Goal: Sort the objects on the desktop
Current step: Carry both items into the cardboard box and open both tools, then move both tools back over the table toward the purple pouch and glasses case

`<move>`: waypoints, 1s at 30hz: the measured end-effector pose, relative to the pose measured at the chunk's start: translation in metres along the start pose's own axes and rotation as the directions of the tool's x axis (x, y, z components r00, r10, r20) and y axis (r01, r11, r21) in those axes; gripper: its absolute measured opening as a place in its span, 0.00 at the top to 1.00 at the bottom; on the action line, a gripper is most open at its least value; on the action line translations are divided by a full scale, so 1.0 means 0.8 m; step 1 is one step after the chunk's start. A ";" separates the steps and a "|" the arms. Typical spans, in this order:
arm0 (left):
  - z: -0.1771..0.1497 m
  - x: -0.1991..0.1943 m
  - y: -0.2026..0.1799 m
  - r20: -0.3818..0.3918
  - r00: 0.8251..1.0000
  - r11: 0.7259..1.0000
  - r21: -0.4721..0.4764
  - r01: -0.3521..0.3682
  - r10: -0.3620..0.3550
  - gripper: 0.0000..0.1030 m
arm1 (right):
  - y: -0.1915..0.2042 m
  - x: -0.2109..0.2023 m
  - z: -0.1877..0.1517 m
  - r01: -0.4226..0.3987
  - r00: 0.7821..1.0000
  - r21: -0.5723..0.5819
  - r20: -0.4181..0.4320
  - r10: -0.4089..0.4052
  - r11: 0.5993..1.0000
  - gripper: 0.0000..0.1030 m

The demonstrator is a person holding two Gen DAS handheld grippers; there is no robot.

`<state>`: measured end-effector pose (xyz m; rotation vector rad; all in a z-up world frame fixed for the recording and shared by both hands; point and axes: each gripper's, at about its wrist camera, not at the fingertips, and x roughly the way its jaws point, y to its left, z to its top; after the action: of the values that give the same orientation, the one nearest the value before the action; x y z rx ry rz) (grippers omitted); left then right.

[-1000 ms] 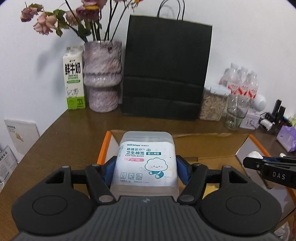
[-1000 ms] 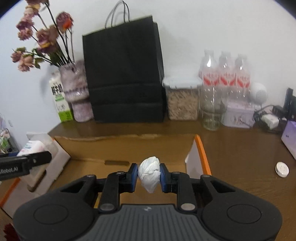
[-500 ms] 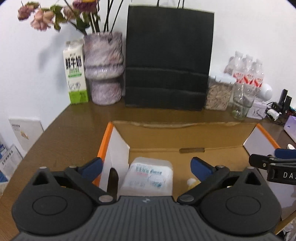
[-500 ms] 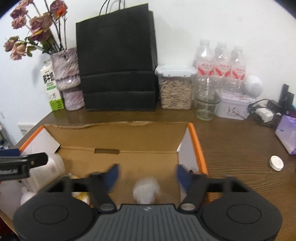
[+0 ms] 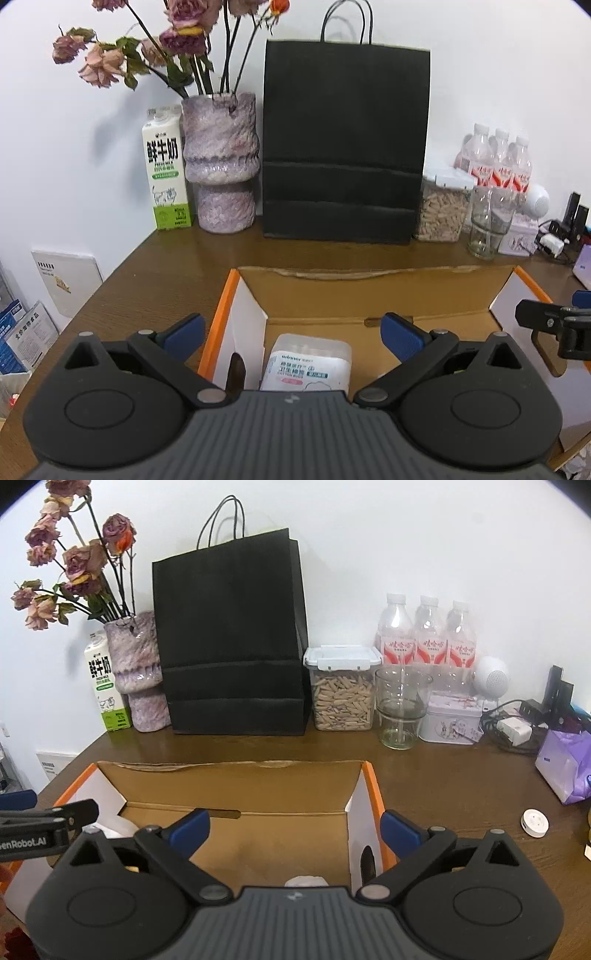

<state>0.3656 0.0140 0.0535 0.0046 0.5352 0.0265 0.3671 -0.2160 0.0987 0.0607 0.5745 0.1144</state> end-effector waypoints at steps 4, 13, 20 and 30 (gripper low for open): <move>0.002 -0.017 -0.002 0.068 0.998 1.000 0.003 -0.007 0.006 0.00 | 0.008 -0.012 0.003 0.003 0.999 -0.025 0.045 -0.002 1.000 0.04; 0.004 -0.078 0.004 0.209 0.978 1.000 -0.003 -0.017 0.017 0.00 | 0.032 -0.069 0.003 -0.008 0.988 -0.092 0.152 0.022 0.996 0.04; -0.021 -0.132 0.023 0.261 0.965 1.000 0.002 0.001 -0.002 0.00 | 0.036 -0.130 -0.027 -0.026 0.975 -0.127 0.215 0.053 0.992 0.04; -0.082 -0.187 0.045 0.239 0.971 1.000 0.001 0.001 -0.001 0.00 | 0.012 -0.181 -0.109 -0.032 0.988 -0.165 0.145 0.057 0.986 0.04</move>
<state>0.2027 0.0459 0.0740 0.0080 0.2935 0.0244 0.1980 -0.2220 0.1044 -0.0761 0.4124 0.1985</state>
